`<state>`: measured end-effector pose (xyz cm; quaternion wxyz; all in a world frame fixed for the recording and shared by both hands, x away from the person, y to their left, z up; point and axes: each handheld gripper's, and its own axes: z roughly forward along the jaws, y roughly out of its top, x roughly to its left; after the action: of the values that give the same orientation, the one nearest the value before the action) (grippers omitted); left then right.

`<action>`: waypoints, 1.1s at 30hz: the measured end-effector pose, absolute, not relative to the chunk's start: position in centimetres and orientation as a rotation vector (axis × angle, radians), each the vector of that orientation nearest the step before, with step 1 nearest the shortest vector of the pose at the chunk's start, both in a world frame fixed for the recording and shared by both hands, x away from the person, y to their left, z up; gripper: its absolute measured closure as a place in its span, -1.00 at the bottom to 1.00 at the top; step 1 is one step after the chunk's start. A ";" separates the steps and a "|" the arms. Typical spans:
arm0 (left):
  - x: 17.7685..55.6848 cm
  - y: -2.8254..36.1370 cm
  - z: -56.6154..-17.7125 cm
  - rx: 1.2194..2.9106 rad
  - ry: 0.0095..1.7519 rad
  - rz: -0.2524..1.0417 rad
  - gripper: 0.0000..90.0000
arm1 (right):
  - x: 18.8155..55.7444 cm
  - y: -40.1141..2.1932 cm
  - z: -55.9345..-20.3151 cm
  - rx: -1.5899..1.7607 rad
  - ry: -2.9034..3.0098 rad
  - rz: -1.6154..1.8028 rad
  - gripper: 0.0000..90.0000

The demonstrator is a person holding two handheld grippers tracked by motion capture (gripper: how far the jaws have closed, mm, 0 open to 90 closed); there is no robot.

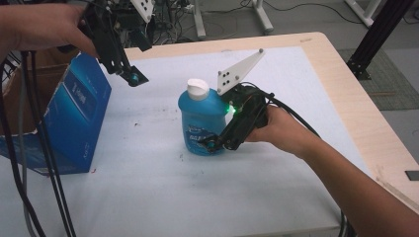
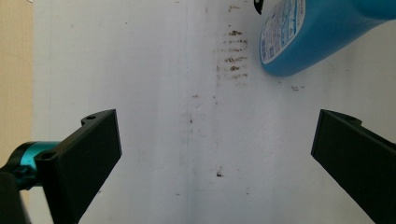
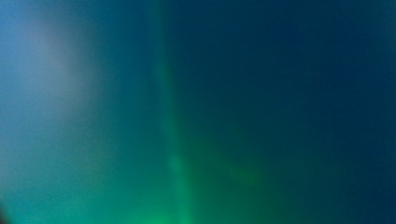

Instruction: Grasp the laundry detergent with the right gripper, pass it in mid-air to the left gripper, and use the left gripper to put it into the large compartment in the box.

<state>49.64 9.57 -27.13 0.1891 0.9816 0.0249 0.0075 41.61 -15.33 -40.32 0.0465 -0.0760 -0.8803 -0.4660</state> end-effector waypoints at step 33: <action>49.6 9.7 -27.3 2.764 0.075 0.021 -0.96 | 41.4 -15.8 -41.2 -0.189 -2.619 -1.571 -0.24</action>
<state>49.60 9.66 -27.30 0.1871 0.9820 0.0266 0.0074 41.38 -15.84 -41.18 0.0409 -0.0616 -0.8552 -0.5130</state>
